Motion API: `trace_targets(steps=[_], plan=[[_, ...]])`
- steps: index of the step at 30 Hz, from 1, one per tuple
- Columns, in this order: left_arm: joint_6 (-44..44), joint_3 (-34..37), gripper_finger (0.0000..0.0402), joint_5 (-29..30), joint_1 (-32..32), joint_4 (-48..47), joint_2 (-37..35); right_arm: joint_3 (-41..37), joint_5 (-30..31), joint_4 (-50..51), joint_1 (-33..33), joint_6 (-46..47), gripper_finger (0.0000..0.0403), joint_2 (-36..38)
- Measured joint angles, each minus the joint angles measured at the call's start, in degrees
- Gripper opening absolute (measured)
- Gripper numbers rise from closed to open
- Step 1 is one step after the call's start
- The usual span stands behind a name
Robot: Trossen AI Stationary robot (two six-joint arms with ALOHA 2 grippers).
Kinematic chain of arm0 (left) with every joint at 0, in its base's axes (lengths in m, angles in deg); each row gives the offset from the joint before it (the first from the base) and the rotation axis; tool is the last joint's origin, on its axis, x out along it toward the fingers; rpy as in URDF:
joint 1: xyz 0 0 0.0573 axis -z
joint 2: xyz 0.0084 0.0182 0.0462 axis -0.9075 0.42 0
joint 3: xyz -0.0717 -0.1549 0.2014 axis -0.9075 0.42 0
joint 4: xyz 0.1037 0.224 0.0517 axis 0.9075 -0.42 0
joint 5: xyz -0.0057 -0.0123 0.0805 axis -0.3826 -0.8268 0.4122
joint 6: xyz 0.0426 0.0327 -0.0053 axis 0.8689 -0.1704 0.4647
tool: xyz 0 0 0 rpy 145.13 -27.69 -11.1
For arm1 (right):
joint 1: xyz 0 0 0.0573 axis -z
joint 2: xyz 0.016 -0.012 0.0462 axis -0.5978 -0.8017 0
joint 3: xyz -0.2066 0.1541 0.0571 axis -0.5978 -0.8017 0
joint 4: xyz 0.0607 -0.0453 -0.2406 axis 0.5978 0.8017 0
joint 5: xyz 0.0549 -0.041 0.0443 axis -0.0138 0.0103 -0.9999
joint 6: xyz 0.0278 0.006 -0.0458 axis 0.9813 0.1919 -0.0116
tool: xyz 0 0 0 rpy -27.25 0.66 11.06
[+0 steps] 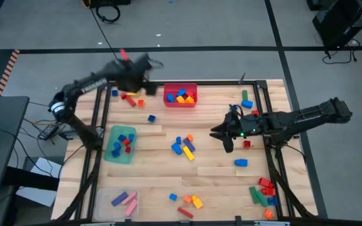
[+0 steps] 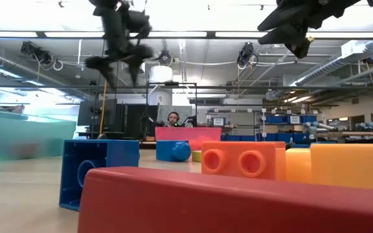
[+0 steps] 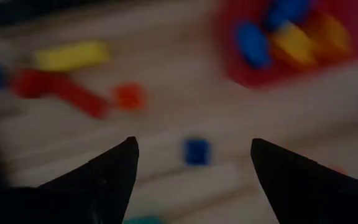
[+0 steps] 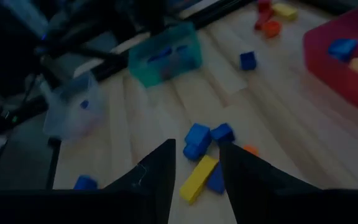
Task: Sort blocks by size
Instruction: Put the red 4 studded building block into the teal bin
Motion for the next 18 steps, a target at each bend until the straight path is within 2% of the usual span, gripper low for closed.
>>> trace_targets(steps=[5,8,15,18], plan=[[16.37,-0.77,0.0318,-0.1,-15.62,-3.94,0.25,0.02,1.74,-1.63,2.17,0.72,0.0137,0.0],[27.87,-0.77,0.0318,0.34,-20.9,-5.16,0.49,0.02,2.83,-2.37,3.23,0.88,0.0137,0.0],[47.95,-0.77,0.0318,5.05,-23.38,-6.01,4.74,0.02,5.04,-3.76,5.77,1.11,0.0136,0.0],[53.64,-0.76,0.0318,11.47,-23.13,-6.28,8.0,0.02,5.05,-5.11,6.84,1.13,0.0136,0.0]])
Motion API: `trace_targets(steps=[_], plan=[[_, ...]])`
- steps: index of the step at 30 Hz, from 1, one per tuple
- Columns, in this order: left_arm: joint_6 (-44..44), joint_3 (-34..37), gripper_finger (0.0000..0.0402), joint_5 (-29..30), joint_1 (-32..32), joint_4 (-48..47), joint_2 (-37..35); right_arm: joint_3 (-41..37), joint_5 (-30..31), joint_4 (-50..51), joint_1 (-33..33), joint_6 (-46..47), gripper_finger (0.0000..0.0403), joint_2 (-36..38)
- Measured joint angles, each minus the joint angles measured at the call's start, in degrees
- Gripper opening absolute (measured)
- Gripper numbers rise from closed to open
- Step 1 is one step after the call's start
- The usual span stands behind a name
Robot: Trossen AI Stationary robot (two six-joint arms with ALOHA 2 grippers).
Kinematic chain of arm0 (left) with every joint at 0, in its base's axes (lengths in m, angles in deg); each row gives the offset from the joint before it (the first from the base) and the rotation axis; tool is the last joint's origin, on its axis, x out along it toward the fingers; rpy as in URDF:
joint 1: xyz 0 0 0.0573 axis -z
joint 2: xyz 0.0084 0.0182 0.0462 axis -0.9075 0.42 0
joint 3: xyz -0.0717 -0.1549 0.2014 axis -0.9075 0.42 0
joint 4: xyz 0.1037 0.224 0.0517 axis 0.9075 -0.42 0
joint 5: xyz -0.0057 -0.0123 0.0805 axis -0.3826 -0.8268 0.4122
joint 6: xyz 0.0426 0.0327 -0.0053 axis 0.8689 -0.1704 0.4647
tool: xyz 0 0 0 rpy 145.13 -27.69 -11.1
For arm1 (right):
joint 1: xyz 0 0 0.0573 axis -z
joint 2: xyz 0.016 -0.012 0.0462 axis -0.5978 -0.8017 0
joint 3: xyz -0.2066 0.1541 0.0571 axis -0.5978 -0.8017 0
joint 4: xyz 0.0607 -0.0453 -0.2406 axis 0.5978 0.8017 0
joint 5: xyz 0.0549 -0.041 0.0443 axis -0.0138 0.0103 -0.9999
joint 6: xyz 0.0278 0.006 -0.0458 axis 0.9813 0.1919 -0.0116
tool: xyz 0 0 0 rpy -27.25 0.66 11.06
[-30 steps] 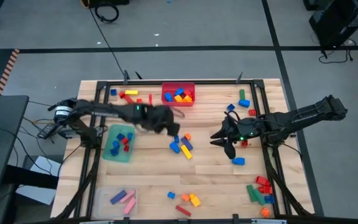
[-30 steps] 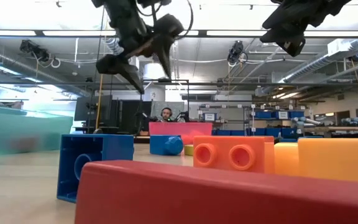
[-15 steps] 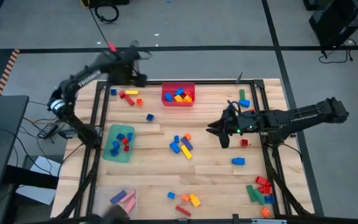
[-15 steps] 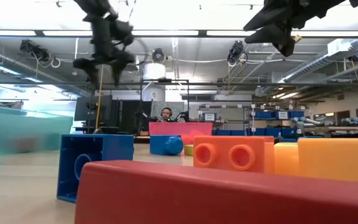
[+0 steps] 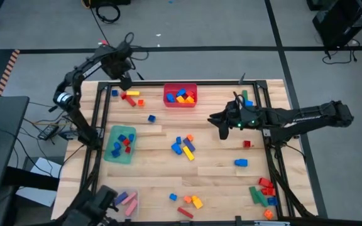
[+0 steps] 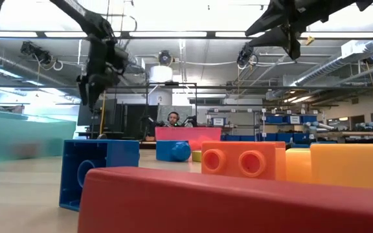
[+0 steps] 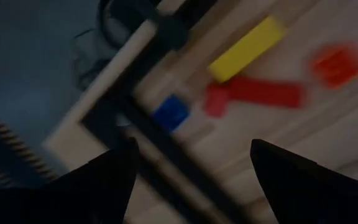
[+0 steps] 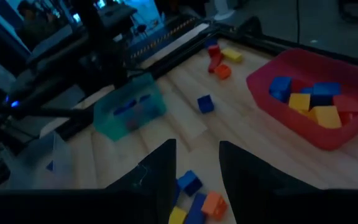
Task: Sort blocks by size
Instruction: Put the red 4 studded building block into the teal bin
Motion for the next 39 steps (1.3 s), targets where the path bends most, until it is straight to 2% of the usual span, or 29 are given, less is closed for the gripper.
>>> trace_targets(steps=[2,11,15,25,39], plan=[[2.82,0.01,0.0316,2.38,-0.09,-1.69,2.32,0.0,0.0,-0.75,0.66,0.01,0.0136,0.0],[8.64,0.03,0.0301,2.54,-0.09,-5.49,12.85,0.0,-0.01,-2.68,2.53,0.05,0.0136,-0.57],[12.45,0.03,0.03,5.57,-0.04,-6.23,16.03,0.0,-0.01,-3.11,2.54,0.48,0.0136,-0.57],[11.79,0.03,0.03,8.86,-0.07,-6.78,23.14,0.0,-0.01,-3.33,2.54,1.3,0.0136,-0.56],[14.14,0.01,0.03,10.83,-0.15,-6.8,24.41,0.0,0.01,-3.37,2.54,1.77,0.0136,-0.55]])
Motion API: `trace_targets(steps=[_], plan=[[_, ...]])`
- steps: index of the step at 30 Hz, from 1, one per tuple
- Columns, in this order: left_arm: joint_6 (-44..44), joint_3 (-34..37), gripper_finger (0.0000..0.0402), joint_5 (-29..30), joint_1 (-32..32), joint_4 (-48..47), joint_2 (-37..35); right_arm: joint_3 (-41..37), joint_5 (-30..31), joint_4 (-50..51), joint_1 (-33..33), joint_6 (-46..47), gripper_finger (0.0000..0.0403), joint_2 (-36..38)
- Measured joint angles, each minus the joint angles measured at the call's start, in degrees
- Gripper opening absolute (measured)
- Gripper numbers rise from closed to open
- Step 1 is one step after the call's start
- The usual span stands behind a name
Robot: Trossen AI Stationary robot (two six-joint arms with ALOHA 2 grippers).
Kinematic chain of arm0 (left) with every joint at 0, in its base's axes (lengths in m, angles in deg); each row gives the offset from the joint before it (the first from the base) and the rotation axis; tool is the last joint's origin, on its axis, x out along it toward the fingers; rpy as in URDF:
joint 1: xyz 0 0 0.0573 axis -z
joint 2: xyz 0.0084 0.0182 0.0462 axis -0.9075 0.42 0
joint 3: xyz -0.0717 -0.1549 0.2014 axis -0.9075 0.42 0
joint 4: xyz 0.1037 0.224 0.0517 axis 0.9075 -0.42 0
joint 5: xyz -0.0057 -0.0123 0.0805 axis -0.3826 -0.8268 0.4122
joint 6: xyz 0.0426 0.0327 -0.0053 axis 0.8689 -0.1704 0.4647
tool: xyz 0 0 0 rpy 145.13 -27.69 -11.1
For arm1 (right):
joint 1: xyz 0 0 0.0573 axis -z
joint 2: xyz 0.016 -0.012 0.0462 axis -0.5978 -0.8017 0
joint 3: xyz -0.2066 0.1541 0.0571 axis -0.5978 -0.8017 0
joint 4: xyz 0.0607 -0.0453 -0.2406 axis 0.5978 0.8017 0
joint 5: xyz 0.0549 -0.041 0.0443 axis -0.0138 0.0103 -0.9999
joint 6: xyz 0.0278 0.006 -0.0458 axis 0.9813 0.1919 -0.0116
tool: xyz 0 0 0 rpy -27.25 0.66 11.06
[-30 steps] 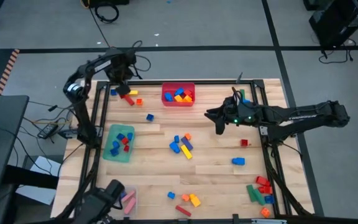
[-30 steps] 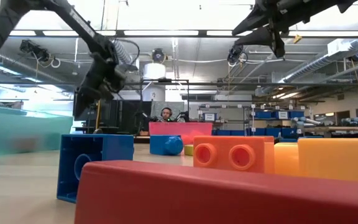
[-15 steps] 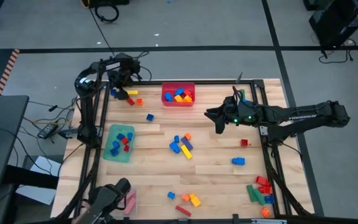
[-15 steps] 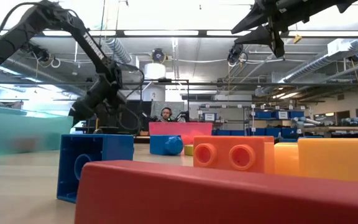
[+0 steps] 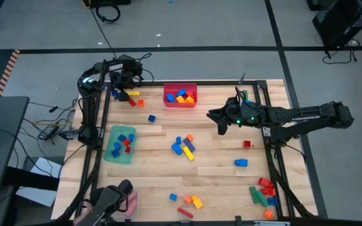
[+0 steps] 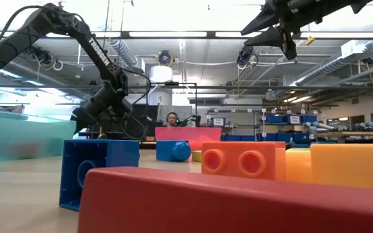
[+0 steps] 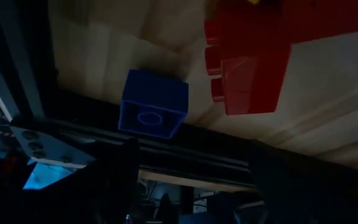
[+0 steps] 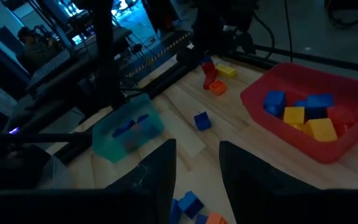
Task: Sort blocks by size
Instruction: Put the red 4 studded building block into the teal bin
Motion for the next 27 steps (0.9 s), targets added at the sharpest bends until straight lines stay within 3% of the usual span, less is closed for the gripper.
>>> trace_targets(steps=[9,15,21,27], plan=[[0.04,0.0,0.03,0.03,0.37,-1.09,-0.04,0.0,0.0,0.0,0.0,0.82,0.0136,0.0],[-4.68,0.0,0.03,-0.67,0.37,-3.68,-3.56,0.0,0.01,-0.02,0.0,1.23,0.0136,0.0],[-8.14,-0.02,0.03,-9.82,-0.23,-1.88,-11.15,0.0,0.02,-0.01,0.0,1.18,0.0136,0.0],[-21.42,0.64,0.03,-18.1,-2.14,5.0,-16.46,0.0,0.0,-0.02,0.0,1.14,0.0136,0.0]])
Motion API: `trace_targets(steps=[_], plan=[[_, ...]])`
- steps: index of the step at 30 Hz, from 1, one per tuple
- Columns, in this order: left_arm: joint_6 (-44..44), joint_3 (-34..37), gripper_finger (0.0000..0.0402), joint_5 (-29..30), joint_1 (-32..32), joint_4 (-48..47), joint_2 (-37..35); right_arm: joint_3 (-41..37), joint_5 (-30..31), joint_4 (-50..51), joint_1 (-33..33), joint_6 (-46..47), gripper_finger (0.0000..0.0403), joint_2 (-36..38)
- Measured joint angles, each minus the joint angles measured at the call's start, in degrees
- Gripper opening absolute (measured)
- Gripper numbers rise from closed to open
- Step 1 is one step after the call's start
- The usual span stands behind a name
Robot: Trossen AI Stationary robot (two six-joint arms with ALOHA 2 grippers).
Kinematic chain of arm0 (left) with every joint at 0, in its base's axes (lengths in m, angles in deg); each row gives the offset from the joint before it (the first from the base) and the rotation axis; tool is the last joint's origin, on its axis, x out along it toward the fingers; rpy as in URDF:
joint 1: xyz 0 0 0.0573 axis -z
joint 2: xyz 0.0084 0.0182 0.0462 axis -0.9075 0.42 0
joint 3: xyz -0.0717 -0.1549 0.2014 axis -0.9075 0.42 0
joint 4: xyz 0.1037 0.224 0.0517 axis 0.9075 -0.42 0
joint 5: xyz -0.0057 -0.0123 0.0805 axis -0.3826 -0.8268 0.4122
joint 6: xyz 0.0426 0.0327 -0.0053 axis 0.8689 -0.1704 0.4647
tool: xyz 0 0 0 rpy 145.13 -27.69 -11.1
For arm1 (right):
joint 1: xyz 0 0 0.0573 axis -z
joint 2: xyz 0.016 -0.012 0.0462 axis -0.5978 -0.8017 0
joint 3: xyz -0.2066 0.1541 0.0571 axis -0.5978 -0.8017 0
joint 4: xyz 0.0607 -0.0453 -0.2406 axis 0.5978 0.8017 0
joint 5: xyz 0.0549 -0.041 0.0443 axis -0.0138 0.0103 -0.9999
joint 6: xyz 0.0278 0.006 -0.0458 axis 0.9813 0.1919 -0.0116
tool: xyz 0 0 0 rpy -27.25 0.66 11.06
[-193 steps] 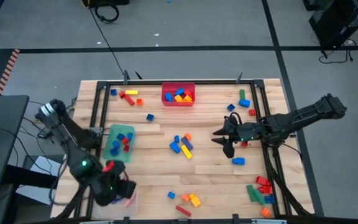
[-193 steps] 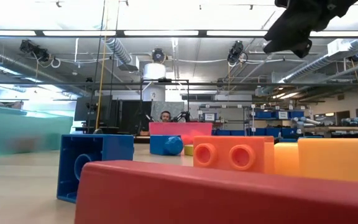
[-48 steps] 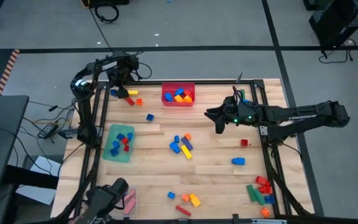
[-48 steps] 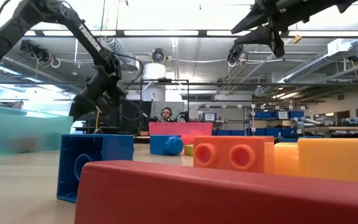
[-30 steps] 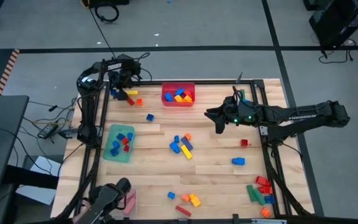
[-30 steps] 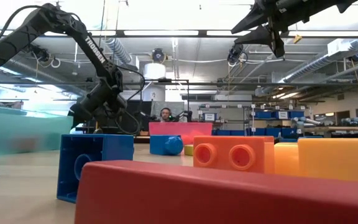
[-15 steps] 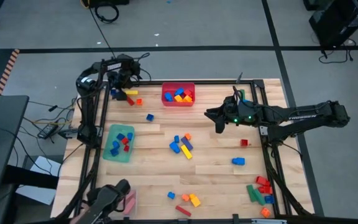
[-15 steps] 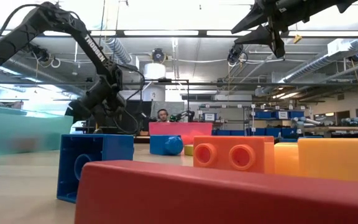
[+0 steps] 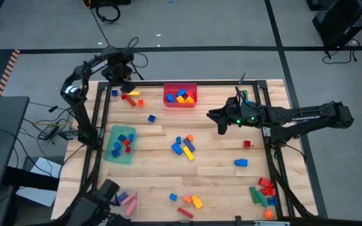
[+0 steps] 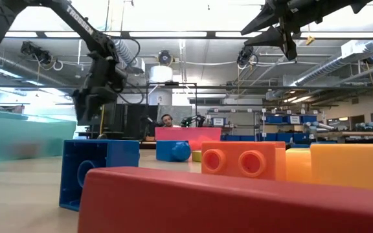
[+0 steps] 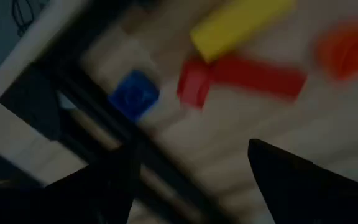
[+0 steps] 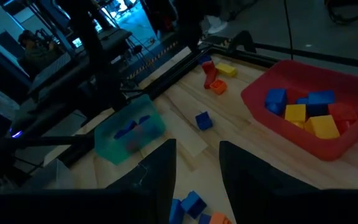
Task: Sort blocks by size
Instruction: Put the red 4 studded building block into the teal bin
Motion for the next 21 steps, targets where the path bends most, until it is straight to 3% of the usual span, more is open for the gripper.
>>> trace_targets(steps=[6,16,21], plan=[[-11.89,2.28,0.03,3.54,-2.0,9.6,-0.61,0.0,-0.14,0.01,-0.34,1.02,0.0136,0.0],[-23.03,4.04,0.03,7.54,-1.6,14.12,-0.65,0.0,-0.65,0.01,-1.4,1.51,0.0136,0.0],[-20.21,7.5,0.03,6.17,-1.15,14.3,-0.61,0.0,-0.63,0.02,-1.4,0.72,0.0136,0.0]])
